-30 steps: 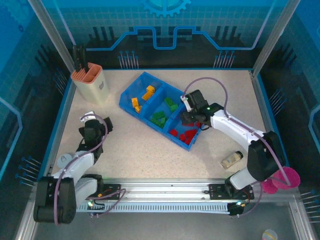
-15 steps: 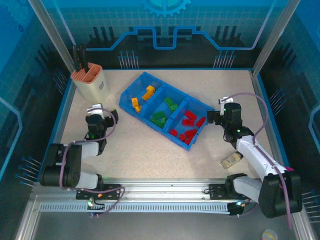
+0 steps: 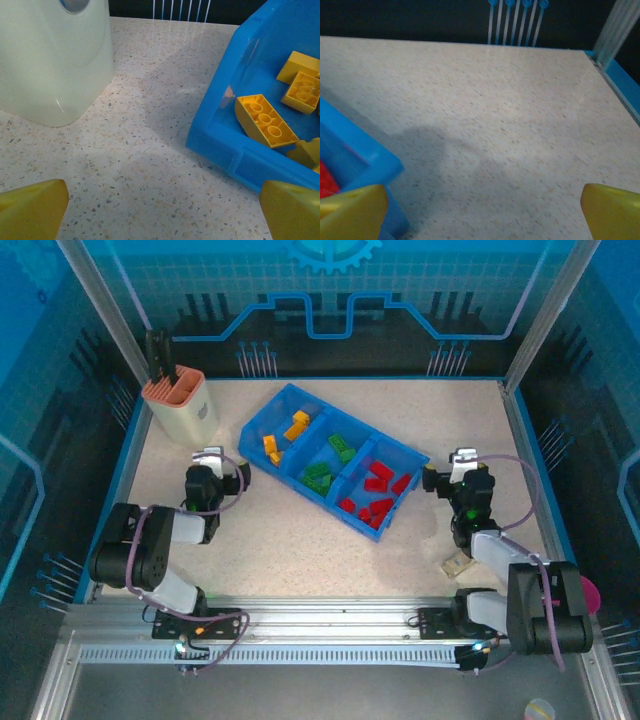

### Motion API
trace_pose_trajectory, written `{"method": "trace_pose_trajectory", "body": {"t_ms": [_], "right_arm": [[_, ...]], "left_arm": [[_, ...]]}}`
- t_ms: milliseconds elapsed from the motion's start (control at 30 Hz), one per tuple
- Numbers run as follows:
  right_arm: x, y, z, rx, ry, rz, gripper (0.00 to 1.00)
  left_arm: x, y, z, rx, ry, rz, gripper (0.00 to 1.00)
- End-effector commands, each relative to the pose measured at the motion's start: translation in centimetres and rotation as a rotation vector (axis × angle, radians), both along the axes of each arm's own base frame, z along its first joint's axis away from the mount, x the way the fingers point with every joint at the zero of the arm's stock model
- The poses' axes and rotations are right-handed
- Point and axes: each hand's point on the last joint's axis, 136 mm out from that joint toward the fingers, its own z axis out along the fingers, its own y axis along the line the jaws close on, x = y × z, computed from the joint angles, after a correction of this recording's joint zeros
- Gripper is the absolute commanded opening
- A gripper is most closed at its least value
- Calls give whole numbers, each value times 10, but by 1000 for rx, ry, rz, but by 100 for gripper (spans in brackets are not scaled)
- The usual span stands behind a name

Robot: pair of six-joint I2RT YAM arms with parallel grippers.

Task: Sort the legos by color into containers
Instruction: Reset both arms

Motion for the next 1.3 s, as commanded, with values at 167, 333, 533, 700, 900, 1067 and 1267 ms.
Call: {"method": "trace_pose_trajectory", "body": {"t_ms": [167, 333, 533, 700, 900, 1067, 1267], "right_arm": [[-4, 25, 1, 27, -56, 129, 100], [17, 37, -12, 40, -107, 193, 100], [35, 55, -32, -16, -17, 245, 100], [37, 48, -32, -4, -11, 208, 100], [40, 43, -34, 10, 11, 186, 100], [41, 44, -34, -1, 13, 185, 100], [39, 45, -34, -22, 4, 171, 100]], "left_arm": [[6, -2, 11, 7, -37, -26, 99], [6, -2, 11, 7, -36, -26, 99], [5, -2, 11, 6, -35, -24, 99], [6, -2, 11, 3, -36, -27, 99], [5, -1, 11, -11, -34, -33, 99], [6, -1, 11, -11, -35, -34, 99], [6, -1, 11, -9, -33, -33, 99]]}}
